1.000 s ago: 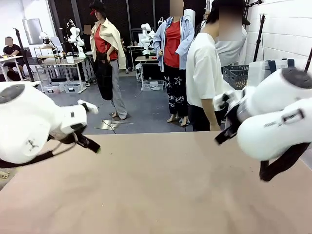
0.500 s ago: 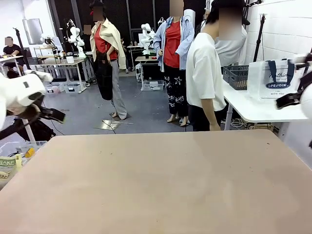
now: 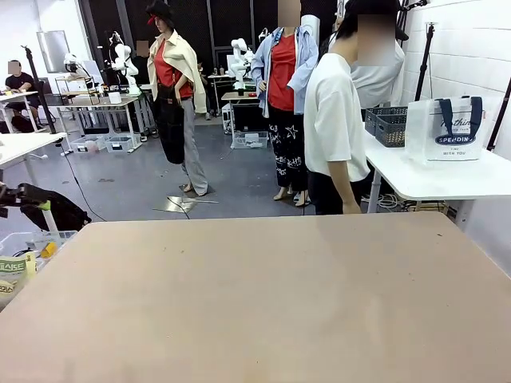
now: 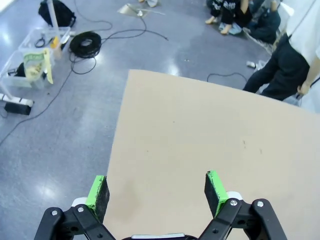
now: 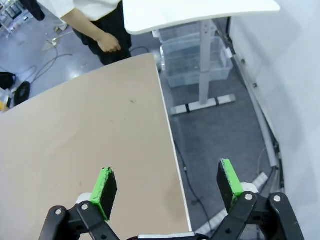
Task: Transfer purchased items from the store into the shopping bag.
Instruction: Open the Reusable shopping bag in the center of the table.
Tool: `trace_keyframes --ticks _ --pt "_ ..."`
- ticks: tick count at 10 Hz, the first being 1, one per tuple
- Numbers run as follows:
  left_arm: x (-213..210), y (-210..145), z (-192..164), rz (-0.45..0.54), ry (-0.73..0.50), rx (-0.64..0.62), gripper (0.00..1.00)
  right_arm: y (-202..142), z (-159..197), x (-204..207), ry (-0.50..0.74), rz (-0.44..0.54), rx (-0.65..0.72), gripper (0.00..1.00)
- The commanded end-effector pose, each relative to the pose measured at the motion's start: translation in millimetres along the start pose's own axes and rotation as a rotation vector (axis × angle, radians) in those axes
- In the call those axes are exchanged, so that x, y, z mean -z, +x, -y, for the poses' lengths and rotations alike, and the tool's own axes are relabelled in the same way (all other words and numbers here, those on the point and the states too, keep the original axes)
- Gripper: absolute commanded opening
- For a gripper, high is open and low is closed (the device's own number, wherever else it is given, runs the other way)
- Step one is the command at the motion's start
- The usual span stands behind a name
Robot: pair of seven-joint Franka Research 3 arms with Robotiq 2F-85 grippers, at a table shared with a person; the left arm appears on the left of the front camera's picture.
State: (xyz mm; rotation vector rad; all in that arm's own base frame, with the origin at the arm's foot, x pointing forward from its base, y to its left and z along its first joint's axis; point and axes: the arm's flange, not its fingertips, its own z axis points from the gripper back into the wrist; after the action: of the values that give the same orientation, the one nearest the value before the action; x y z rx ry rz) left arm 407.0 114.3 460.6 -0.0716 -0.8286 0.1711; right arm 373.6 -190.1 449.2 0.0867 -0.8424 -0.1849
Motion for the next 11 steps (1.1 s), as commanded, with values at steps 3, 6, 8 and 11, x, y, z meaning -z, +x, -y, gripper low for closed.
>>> trace_keyframes --ticks 3,6,8,11 --pt "-34 -140 -16 0.085 -0.070 -0.078 1.00 -41 -28 17 0.081 0.005 -0.063 1.00" --pt "2 -4 -27 0.036 -0.027 -0.065 1.00 -4 -7 11 0.041 -0.015 0.006 1.00" --pt "2 -4 -27 0.036 -0.027 -0.065 1.00 -4 -7 11 0.041 -0.015 0.006 1.00" --pt "2 -4 -27 0.036 -0.027 -0.065 1.00 -4 -7 11 0.041 -0.015 0.006 1.00"
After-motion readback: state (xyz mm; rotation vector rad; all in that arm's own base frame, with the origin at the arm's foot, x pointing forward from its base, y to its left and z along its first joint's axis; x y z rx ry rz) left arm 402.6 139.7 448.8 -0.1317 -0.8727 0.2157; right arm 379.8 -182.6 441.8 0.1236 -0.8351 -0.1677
